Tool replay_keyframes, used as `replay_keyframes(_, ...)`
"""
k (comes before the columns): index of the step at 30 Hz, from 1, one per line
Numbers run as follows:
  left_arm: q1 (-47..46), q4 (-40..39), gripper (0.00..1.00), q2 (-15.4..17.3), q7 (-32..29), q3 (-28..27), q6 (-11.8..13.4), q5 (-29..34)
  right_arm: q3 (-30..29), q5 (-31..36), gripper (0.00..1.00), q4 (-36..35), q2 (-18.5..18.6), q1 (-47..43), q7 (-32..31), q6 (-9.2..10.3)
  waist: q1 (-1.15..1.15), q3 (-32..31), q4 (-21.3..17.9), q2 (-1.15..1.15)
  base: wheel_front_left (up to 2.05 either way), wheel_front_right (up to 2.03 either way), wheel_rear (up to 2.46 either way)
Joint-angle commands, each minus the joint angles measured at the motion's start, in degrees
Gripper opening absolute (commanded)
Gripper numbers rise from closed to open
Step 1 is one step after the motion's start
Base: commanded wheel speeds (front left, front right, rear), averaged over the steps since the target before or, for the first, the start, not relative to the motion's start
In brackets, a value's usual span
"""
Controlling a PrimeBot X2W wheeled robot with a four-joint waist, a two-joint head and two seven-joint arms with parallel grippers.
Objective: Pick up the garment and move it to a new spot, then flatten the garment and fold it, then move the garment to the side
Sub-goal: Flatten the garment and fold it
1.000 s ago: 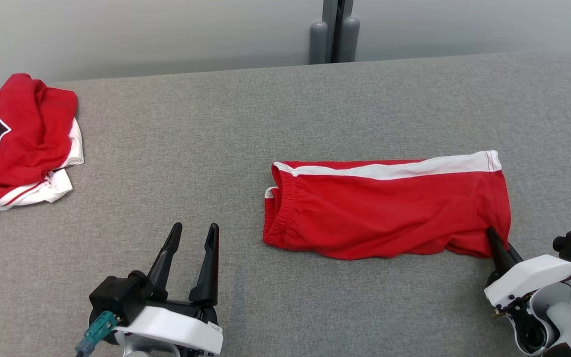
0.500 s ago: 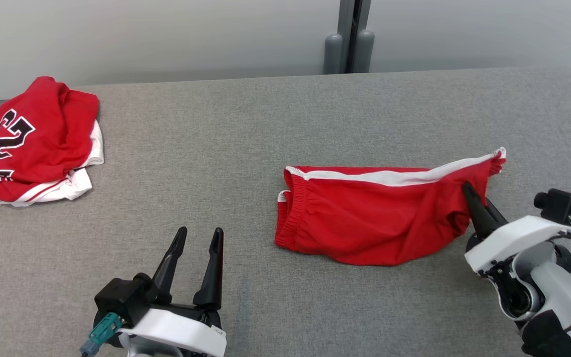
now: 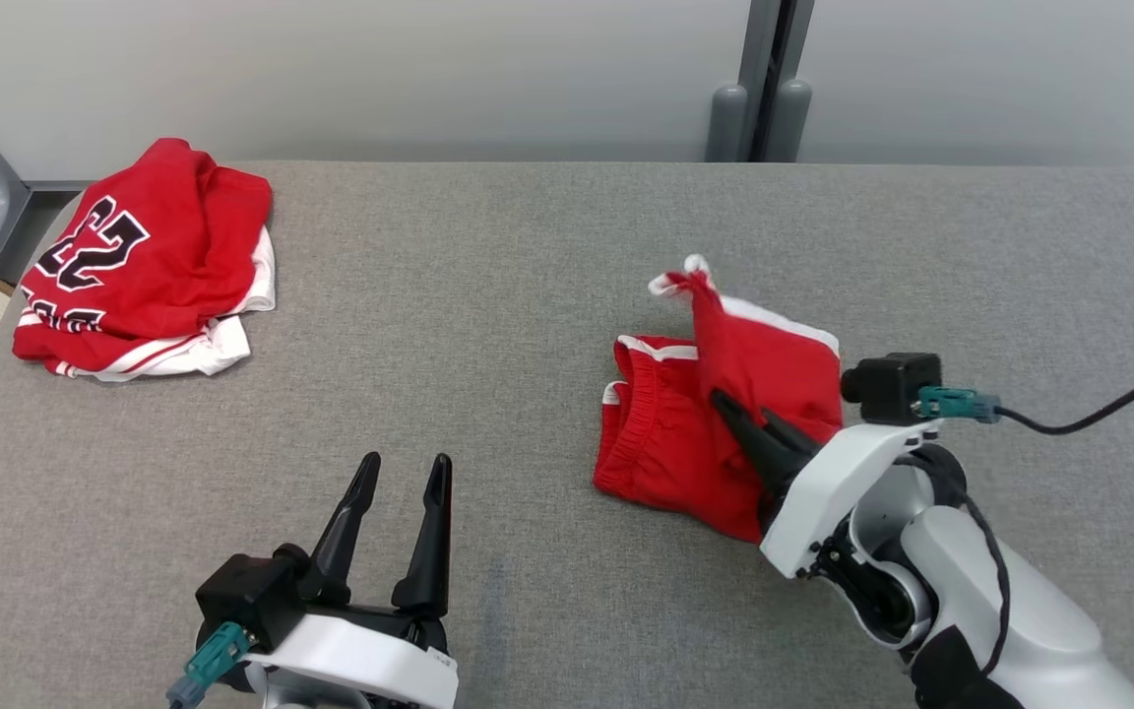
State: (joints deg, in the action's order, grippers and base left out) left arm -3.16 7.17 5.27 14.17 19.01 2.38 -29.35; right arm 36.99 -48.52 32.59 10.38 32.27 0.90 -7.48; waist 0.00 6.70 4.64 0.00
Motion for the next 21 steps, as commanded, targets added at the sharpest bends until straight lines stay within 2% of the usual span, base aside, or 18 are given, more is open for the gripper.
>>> replay_keyframes(1, -0.7, 0.1, 1.0, 0.2, 0.2, -0.2, 0.1, -0.4, 0.3, 0.6, 0.0, -0.1, -0.1, -0.6, -0.6, -0.02, 0.0, 0.1, 0.3, 0.0, 0.0, 0.0, 0.0)
replay_keyframes(14, -1.4, 0.3, 1.0, 0.0, 0.6, -0.4, 0.1, -0.3, 3.4, 5.0, 0.0, 1.5, -3.6, -0.6, -3.1, -0.03, 0.0, 1.1, 0.9, 0.0, 0.0, 0.0, 0.0)
replay_keyframes(15, -1.4, 0.3, 1.0, 0.0, 0.6, -0.4, 0.1, -0.3, 3.7, 5.2, 0.12, 1.6, -3.8, -0.5, -3.0, -0.03, 0.0, 1.1, 0.8, 0.0, 0.0, 0.0, 0.0)
replay_keyframes(16, -1.4, 0.4, 1.0, 0.0, 0.6, -0.3, 0.1, -0.3, 3.9, 5.4, 0.38, 1.6, -3.9, -0.5, -2.9, -0.03, 0.0, 1.2, 0.8, 0.0, 0.0, 0.0, 0.0)
replay_keyframes(17, -1.5, 0.4, 1.0, -0.1, 0.6, -0.3, 0.1, -0.3, 4.0, 5.6, 0.45, 1.4, -3.9, -0.5, -2.7, -0.03, 0.0, 1.3, 0.7, 0.0, 0.0, 0.0, 0.0)
replay_keyframes(18, -1.5, 0.5, 1.0, -0.1, 0.7, -0.3, 0.1, -0.3, 4.3, 5.9, 0.99, 1.1, -4.0, -0.5, -2.6, -0.03, 0.0, 1.3, 0.7, 0.0, 0.0, 0.0, 0.0)
replay_keyframes(21, -1.7, 0.6, 1.0, -0.1, 0.7, -0.3, 0.1, -0.3, 5.2, 6.6, 1.0, -0.8, -3.8, -1.4, -1.9, -0.02, 0.0, 1.4, 0.5, 0.0, 0.0, 0.0, 0.0)
